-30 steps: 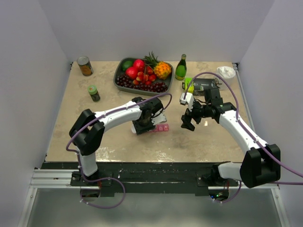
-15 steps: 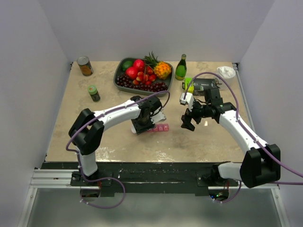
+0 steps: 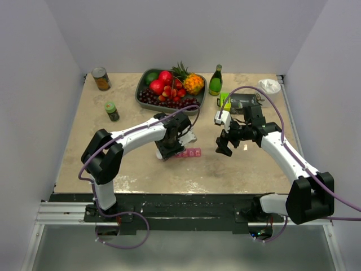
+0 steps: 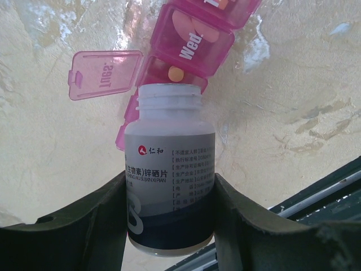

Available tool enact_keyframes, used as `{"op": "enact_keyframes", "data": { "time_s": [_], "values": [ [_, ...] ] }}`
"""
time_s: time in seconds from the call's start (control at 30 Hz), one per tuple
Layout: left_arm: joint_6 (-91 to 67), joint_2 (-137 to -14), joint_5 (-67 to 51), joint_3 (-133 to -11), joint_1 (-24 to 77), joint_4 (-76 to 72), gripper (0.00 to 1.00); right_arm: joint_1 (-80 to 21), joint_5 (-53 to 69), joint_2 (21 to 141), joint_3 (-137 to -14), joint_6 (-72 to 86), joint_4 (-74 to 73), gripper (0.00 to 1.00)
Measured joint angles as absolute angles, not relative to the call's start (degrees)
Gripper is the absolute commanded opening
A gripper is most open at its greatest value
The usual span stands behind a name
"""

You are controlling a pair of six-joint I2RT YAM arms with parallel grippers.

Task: Sort the pills into containers

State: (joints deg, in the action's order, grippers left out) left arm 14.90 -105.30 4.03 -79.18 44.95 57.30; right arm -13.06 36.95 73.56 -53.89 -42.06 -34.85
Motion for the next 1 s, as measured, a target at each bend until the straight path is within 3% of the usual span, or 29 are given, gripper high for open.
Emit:
{"op": "enact_keyframes", "data": {
  "time_s": [1.0],
  "values": [
    [12.38, -105.3, -0.45, -79.29, 41.76, 57.08, 0.0, -12.67, 36.97, 73.87, -53.89, -42.09, -34.98, 0.99]
  ]
}}
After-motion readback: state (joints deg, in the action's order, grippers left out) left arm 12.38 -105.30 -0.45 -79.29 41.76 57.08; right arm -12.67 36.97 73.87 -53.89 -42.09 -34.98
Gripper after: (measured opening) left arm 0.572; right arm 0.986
